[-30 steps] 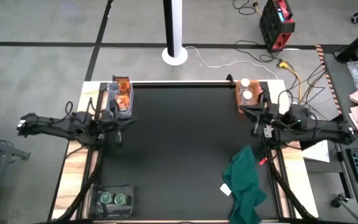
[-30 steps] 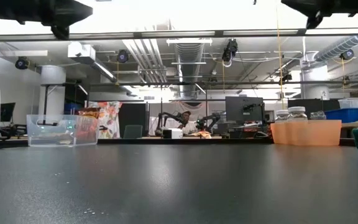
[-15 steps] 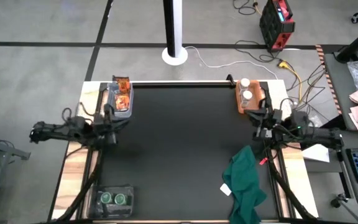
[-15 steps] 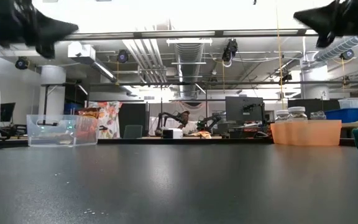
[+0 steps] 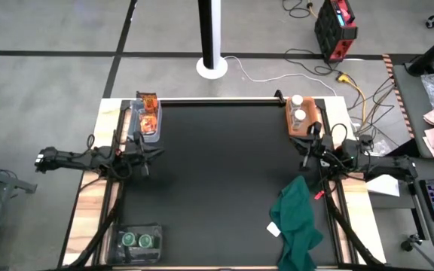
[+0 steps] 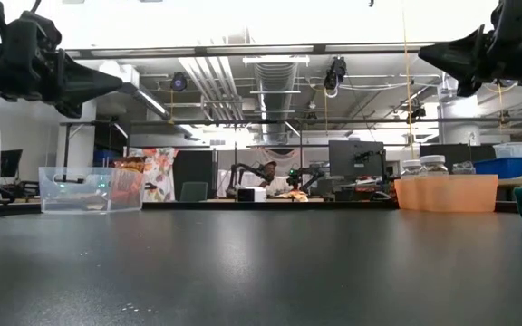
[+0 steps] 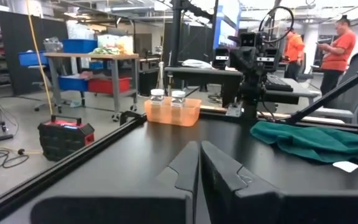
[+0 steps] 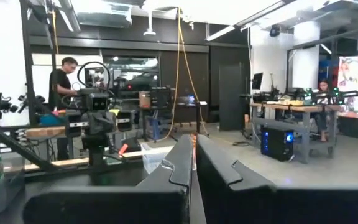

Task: Sort spices by type
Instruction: Return to Home Position

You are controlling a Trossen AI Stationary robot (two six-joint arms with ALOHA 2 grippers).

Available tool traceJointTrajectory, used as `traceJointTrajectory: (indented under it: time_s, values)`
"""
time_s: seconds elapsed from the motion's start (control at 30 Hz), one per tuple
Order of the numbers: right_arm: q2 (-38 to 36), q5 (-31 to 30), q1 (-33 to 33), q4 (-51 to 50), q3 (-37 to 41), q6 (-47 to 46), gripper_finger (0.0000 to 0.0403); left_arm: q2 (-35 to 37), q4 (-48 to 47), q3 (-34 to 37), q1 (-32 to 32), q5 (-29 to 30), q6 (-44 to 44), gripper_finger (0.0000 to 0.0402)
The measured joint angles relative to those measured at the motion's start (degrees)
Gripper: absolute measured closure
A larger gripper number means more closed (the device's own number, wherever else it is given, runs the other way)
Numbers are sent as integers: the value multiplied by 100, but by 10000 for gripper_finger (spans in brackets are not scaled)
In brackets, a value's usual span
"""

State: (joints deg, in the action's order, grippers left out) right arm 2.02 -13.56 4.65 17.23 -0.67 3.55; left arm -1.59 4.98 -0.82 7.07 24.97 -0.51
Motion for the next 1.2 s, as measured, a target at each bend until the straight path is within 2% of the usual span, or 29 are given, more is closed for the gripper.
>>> traceJointTrajectory:
  time_s: [1.2]
  values:
    - [4, 0, 1, -50, 0, -8, 390, -394, 8, -31, 0, -2, 0, 400]
